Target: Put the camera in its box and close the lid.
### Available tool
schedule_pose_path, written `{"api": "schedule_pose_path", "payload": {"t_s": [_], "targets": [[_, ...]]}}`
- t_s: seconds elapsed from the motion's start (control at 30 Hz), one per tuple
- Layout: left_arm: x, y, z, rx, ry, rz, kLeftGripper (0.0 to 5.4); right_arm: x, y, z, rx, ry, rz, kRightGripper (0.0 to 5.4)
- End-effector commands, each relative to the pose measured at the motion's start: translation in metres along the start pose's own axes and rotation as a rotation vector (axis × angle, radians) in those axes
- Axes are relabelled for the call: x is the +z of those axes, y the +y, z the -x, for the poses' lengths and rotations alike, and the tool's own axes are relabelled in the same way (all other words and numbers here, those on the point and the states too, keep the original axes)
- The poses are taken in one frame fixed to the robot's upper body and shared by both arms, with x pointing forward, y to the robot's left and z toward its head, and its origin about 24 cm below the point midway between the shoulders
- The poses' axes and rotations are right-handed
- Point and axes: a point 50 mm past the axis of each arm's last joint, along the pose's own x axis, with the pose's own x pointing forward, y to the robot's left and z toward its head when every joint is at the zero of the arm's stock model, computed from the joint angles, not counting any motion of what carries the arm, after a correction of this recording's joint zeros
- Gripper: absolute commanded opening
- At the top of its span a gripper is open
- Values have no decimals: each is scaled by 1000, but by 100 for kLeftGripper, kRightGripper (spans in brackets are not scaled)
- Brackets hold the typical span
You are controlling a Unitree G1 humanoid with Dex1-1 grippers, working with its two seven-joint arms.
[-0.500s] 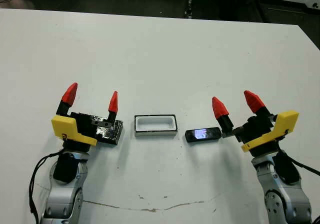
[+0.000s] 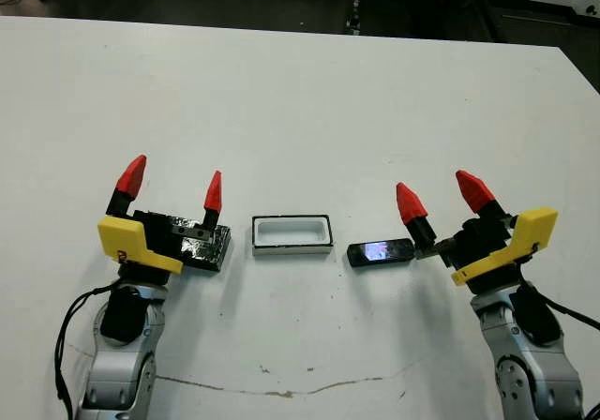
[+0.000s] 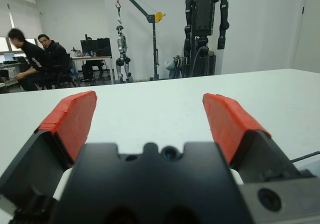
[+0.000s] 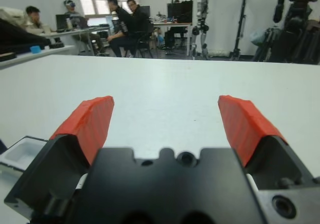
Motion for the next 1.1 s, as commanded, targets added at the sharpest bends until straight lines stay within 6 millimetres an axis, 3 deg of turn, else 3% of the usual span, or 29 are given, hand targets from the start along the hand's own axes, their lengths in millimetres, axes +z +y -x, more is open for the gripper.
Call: {"api": "schedule_pose_path", "payload": {"t_s": [0.03,0.27,0.43,0.57,0.8,1.1], "targets": [[-2,1,1,1,13,-11,539,18,-16,-7,63,-4,100,540],[-3,2,2,8,18,-12,539,74,-51,-36,337,53,342,540],[-3,2,3,8,16,-10,539,98,-57,-56,542,114,462,540],[-3,2,3,19,19,-6,539,104,-51,-67,697,176,517,540],[-2,2,4,19,19,-2,539,96,-36,-82,965,344,626,540],[-3,2,4,21,20,-10,539,84,-19,-92,1161,476,641,540]]}}
